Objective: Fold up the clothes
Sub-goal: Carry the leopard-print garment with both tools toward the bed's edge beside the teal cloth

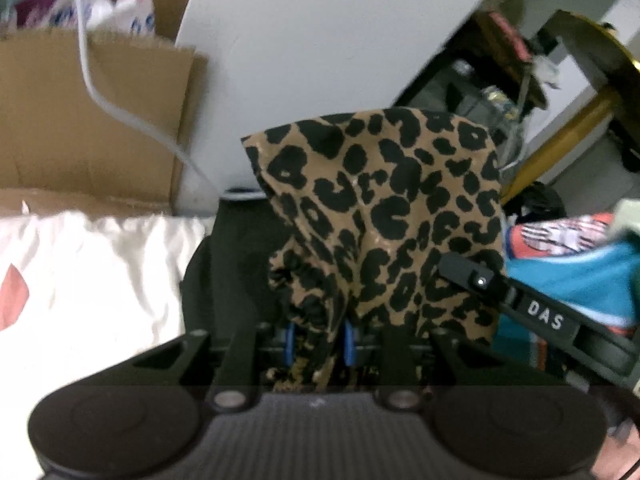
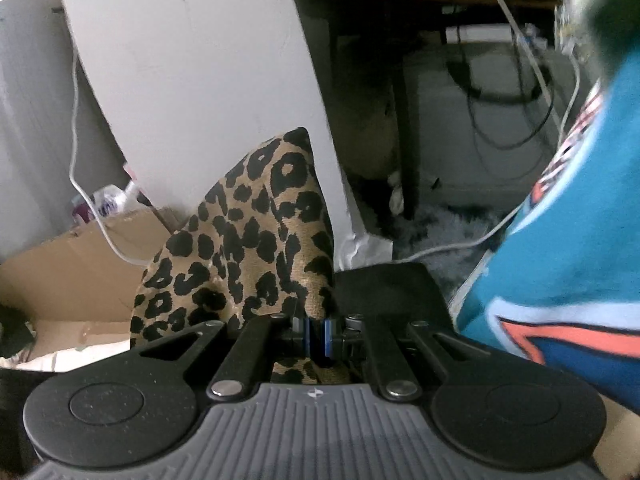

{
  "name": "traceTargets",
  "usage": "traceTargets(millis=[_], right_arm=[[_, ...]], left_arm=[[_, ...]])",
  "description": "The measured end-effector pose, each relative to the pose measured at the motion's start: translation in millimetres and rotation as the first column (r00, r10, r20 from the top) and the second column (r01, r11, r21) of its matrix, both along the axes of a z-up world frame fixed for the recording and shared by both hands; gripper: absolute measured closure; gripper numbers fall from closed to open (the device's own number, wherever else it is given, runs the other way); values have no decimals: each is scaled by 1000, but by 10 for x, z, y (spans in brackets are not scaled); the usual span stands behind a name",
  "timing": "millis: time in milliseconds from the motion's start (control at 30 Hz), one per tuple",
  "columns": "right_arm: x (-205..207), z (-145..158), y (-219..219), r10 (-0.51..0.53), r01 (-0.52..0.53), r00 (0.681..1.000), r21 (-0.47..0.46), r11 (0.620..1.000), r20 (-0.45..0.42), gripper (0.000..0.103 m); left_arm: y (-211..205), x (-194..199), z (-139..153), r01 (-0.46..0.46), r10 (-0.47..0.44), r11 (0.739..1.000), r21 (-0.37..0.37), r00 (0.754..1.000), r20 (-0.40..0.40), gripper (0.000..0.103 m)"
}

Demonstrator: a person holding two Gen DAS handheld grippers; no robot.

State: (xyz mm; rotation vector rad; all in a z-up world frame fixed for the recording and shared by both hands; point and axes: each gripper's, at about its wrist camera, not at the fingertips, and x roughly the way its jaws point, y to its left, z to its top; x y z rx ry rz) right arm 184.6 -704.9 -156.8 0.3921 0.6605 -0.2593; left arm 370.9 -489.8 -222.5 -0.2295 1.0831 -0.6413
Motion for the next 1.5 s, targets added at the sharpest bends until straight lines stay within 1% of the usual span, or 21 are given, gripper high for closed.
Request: traceTargets(millis=[67, 167, 333, 400, 500, 600, 833, 933, 1000, 1033, 1067, 1100, 1133, 1167, 1267, 1333, 1400, 1467, 1500], right_arm=[[116, -114, -45, 1, 0, 1000, 18, 1000, -23, 98], [233, -266, -77, -3, 5, 999, 26, 1000, -48, 98], [421, -476, -63, 9, -9, 997, -8, 1000, -74, 98], [482, -575, -82, -3, 2, 997, -11, 1000, -83, 97], [553, -671, -115, -15, 14, 996, -19, 1000, -84, 97], [624, -767, -149, -27, 25, 996, -27, 999, -84, 97], [842, -973, -189, -38, 32, 994, -58, 998, -104, 96], [883, -1015, -166, -34, 25, 993, -83, 996, -116, 91], [889, -1023, -170, -40, 28, 992, -96, 995, -117, 88], [875, -1003, -180, -44, 33, 993, -98, 995, -112, 85], [852, -967, -196, -54, 43, 993, -104, 994, -102, 76], [828, -929, -213, -63, 53, 994, -110, 993, -93, 66], [804, -893, -229, -72, 62, 994, -115, 991, -83, 58], [770, -852, -247, -77, 69, 995, -112, 991, -65, 58], [657, -739, -236, -76, 73, 997, -96, 993, -31, 58], [570, -675, -194, -63, 62, 998, -88, 994, -11, 58], [457, -628, -106, -40, 40, 999, -94, 995, 2, 58], [347, -601, -27, -19, 20, 1000, -105, 994, 7, 58], [289, -589, 9, -11, 11, 1000, -108, 994, 9, 58]], left_arm=[[-19, 97, -103, 2, -2, 1000, 8, 1000, -25, 79], [-61, 215, -257, 5, -4, 1000, 21, 999, -41, 79], [-73, 393, -517, -28, 30, 999, 25, 996, -84, 79], [-94, 457, -599, -21, 23, 999, 26, 996, -91, 79], [-129, 526, -671, 2, 1, 999, 37, 997, -72, 79], [-117, 576, -724, 8, -7, 1000, 21, 998, -70, 79], [-15, 591, -788, -41, 39, 999, -9, 994, -100, 78], [16, 580, -786, -52, 50, 999, -17, 993, -108, 77], [17, 601, -769, -50, 48, 999, -14, 993, -110, 69], [27, 613, -766, -53, 52, 998, -13, 992, -112, 66], [37, 626, -763, -57, 55, 998, -12, 992, -115, 65], [53, 636, -757, -62, 61, 998, -8, 992, -107, 63], [76, 643, -748, -69, 68, 998, 0, 994, -87, 58], [99, 650, -738, -75, 75, 997, 7, 995, -67, 55], [167, 660, -627, -87, 87, 996, 22, 996, -16, 54], [194, 650, -495, -87, 85, 995, 46, 996, 38, 55], [173, 637, -367, -64, 58, 996, 68, 995, 84, 58], [131, 627, -253, -33, 23, 996, 83, 993, 116, 68], [101, 622, -207, -18, 8, 996, 84, 993, 121, 69]])
